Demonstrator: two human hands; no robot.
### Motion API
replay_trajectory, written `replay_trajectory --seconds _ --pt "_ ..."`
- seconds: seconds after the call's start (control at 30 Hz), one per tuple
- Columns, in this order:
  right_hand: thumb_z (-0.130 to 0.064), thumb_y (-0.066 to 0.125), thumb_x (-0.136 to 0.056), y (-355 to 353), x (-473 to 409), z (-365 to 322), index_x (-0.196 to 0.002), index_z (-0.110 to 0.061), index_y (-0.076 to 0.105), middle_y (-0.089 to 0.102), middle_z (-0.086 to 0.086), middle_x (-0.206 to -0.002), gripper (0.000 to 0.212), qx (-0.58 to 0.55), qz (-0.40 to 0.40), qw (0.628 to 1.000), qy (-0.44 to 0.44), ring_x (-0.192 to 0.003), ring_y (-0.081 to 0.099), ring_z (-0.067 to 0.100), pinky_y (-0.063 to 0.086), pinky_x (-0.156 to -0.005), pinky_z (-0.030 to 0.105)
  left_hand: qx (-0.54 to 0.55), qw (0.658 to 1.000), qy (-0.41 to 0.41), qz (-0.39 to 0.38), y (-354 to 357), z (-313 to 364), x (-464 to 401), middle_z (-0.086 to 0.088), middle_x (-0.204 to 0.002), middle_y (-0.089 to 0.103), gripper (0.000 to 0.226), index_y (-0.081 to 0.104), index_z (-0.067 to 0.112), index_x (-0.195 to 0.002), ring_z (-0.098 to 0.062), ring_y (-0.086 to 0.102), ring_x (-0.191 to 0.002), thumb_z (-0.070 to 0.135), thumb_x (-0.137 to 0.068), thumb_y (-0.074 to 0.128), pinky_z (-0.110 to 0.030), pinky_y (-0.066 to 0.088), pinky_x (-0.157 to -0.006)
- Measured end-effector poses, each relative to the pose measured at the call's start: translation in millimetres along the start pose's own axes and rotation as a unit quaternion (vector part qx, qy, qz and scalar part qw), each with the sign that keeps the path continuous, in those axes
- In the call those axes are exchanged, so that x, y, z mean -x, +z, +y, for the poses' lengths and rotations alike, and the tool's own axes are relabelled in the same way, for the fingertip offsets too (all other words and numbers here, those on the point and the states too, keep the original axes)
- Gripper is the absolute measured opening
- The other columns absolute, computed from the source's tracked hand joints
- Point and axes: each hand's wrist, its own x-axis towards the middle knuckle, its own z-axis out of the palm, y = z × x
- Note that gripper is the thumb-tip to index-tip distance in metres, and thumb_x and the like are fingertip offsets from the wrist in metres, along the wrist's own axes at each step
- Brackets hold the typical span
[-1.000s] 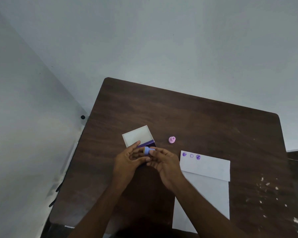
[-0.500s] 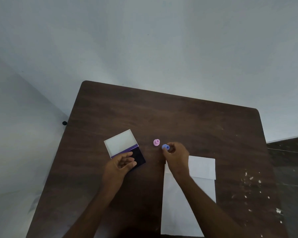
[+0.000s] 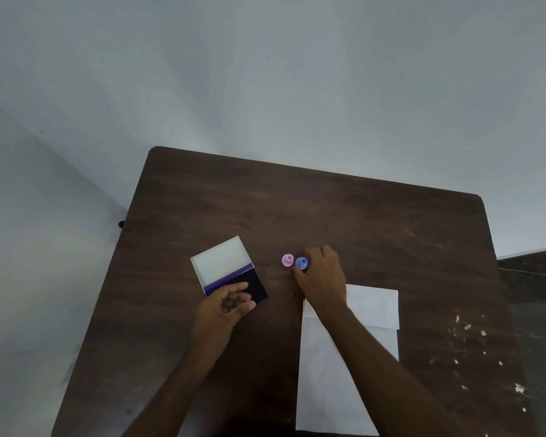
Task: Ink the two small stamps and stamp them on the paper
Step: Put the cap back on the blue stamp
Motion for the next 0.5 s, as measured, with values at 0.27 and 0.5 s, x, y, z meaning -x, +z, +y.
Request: replay_trajectory --seconds 0.27,0.5 --pt "-0.035 0.057 -0.091 -1 -3 -17 -0.130 -0.018 0.053 0.057 0.004 -0.133 0.043 0.091 -0.015 0.984 -0.152 -0.126 0.043 0.025 0.038 -0.104 0.036 0.001 1.000 0.009 -0.011 1 4 3 0.005 -0.085 0.073 0.030 0.063 0.032 -0.109 0.002 0.066 -0.083 0.022 -0.082 0.072 -0.011 0.052 -0.068" --pt "-0.021 0.059 -0.091 -14 10 -32 -0.103 -0.010 0.070 0.071 0.006 -0.107 0.020 -0.012 0.019 0.984 -0.175 -0.102 0.058 0.019 0.043 -0.097 0.034 0.022 1.000 0.004 0.019 -7 6 7 0.008 -0.092 0.073 0.019 0.069 0.027 -0.103 -0.006 0.067 -0.089 0.027 -0.084 0.068 -0.023 0.054 -0.081"
